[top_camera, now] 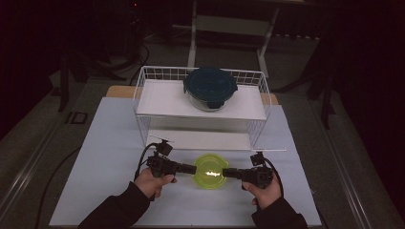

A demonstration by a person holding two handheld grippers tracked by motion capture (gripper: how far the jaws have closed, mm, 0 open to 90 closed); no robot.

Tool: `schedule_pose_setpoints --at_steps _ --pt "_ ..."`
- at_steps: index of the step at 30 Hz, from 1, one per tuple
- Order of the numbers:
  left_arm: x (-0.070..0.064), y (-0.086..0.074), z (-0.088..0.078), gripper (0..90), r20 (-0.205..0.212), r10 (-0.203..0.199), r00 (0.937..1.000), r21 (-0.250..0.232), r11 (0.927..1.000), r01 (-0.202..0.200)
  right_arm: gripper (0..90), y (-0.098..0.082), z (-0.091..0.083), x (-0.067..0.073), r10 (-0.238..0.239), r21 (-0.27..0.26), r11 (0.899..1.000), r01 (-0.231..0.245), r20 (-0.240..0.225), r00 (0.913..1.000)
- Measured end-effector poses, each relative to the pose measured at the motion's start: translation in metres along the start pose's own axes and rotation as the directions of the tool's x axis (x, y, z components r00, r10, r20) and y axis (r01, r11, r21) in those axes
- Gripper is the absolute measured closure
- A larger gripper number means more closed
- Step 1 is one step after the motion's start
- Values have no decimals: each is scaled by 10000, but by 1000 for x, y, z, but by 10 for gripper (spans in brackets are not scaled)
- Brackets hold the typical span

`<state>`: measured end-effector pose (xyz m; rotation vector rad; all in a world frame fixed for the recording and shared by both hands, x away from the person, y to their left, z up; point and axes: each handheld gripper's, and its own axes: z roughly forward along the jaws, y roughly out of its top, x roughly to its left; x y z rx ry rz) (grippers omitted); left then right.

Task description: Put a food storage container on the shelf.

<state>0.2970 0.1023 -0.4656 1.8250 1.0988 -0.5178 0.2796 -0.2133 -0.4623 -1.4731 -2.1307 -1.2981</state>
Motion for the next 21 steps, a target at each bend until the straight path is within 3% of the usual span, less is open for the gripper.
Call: schedule_pose_setpoints --at_steps 16,21 --pt "-26 17 -24 817 97 450 9989 -405 9982 -445 809 20 -20 25 -644 -351 9973 645 30 9979" --pt "-37 31 -36 817 140 622 9980 -664 9959 -611 809 36 -30 36 -840 -566 9949 837 -42 9965"
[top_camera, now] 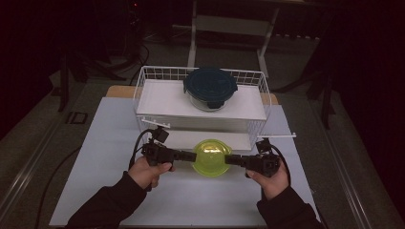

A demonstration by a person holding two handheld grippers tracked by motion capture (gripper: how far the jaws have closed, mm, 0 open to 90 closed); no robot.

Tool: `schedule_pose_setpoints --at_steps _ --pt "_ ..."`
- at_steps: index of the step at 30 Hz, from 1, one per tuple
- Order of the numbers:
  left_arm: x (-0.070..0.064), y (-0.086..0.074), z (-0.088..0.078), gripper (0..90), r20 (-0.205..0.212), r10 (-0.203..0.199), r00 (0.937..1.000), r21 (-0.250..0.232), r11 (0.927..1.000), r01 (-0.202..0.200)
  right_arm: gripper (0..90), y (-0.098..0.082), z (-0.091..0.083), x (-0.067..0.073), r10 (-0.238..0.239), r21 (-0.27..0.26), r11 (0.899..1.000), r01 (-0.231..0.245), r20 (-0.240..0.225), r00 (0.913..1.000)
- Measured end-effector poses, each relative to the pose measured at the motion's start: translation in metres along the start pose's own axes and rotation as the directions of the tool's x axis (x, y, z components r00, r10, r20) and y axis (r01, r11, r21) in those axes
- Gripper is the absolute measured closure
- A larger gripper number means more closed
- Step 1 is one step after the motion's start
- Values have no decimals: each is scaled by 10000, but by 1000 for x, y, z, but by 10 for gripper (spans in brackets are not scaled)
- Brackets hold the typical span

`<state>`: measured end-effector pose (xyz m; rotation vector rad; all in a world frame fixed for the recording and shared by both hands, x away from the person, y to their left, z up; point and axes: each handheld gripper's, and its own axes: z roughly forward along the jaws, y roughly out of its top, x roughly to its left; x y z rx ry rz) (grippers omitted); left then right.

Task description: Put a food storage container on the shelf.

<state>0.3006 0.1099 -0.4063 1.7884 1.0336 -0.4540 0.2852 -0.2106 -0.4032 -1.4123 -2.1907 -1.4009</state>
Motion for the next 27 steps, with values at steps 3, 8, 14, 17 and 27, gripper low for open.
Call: schedule_pose_setpoints --at_steps 3,8,14,17,27 --pt "-6 8 -6 817 -42 96 9999 -144 9998 -97 809 10 -4 5 -146 -83 9999 146 12 9999" --pt "-17 24 -17 817 -85 328 9994 -389 9987 -331 810 28 -12 17 -481 -347 9982 484 110 9988" --pt "-30 43 -31 817 -104 586 9982 -675 9960 -592 810 51 -23 33 -855 -678 9939 864 163 9962" --pt "-35 53 -37 818 -193 672 9976 -783 9946 -685 810 61 -26 38 -946 -765 9924 962 236 9952" --pt "-45 85 -53 818 -276 834 9961 -1208 9889 -862 811 100 -34 49 -1267 -1063 9860 1286 241 9916"
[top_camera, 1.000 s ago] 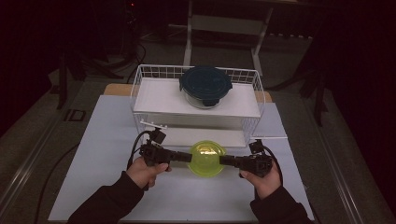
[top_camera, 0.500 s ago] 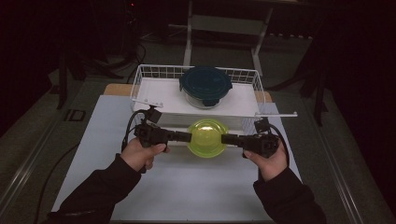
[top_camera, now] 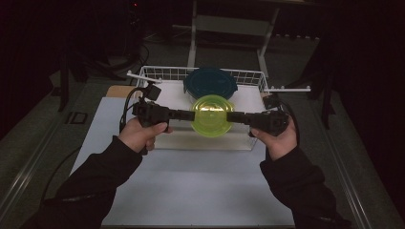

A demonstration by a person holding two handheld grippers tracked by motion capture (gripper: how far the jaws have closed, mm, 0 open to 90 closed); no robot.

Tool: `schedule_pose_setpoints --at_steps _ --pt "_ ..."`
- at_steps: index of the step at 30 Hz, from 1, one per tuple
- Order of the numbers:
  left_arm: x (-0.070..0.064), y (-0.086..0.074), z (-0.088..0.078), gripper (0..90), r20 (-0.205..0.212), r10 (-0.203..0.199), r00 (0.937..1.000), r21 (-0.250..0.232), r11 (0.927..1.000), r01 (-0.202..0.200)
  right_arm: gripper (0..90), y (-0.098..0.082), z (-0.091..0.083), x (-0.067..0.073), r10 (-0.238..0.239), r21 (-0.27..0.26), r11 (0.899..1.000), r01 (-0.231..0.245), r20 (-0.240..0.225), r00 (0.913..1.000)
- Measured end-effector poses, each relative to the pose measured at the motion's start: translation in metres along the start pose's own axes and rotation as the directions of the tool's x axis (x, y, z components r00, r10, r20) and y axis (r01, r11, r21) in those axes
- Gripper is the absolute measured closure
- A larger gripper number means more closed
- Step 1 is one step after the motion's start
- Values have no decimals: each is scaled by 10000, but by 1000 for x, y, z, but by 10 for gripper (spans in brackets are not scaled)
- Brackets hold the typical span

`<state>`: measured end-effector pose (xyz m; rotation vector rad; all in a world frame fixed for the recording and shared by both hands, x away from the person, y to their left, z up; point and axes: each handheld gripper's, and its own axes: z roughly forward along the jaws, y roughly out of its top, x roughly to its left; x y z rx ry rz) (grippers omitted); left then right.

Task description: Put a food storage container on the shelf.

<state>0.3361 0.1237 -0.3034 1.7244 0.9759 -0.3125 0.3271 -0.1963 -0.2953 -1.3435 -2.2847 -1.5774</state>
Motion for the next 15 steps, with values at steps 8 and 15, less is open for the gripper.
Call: schedule_pose_setpoints --at_steps 8,15 --pt "-5 26 -2 818 -369 216 9991 -165 9996 -222 809 27 -1 0 -210 -140 9997 214 283 9994" --pt "-6 49 -3 819 -344 142 9993 -374 9992 -155 807 51 -2 -5 28 -339 9994 -18 275 9996"
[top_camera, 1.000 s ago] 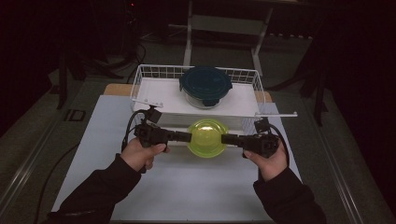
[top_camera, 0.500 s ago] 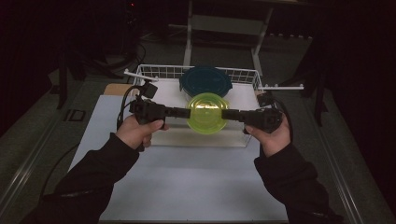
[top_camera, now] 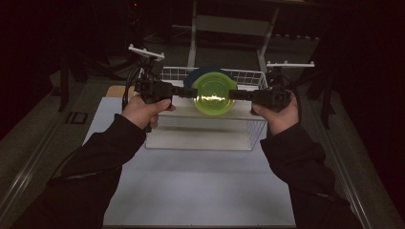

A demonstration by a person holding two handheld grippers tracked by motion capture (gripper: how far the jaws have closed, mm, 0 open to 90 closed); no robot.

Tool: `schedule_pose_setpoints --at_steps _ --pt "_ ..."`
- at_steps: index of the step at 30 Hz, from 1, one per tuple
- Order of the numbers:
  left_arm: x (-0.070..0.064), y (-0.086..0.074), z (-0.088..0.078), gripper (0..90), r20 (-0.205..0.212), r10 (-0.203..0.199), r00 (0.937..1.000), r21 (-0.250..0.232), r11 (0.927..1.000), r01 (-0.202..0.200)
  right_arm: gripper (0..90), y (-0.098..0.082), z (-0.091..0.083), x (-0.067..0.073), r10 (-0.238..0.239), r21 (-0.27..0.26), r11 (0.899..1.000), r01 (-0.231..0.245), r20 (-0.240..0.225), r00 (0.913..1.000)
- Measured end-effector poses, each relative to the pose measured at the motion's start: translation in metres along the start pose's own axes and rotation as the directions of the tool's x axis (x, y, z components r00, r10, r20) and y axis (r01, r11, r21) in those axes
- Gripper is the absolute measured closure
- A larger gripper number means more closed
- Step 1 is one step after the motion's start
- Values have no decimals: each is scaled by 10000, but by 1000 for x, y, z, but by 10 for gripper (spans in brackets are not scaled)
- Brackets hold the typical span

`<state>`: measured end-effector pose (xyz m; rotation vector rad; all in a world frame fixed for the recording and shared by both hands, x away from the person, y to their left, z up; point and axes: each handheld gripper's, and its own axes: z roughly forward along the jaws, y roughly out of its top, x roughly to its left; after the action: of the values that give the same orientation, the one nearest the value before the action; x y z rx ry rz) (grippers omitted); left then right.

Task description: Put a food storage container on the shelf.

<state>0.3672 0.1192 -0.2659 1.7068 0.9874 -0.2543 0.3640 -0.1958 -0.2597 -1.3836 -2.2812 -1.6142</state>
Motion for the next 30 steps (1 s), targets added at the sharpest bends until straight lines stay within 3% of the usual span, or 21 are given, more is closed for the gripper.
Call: schedule_pose_setpoints --at_steps 9,16,30 --pt "1 23 3 819 -270 -11 9996 -161 9999 7 806 23 3 -6 237 -117 9997 -234 240 9994" --pt "7 42 5 817 -587 -256 9979 -294 9993 239 805 42 9 -8 455 -139 9989 -448 511 9977" --pt "24 45 15 809 -511 -901 9946 -197 9958 892 805 50 16 -16 739 102 9971 -748 717 9947"
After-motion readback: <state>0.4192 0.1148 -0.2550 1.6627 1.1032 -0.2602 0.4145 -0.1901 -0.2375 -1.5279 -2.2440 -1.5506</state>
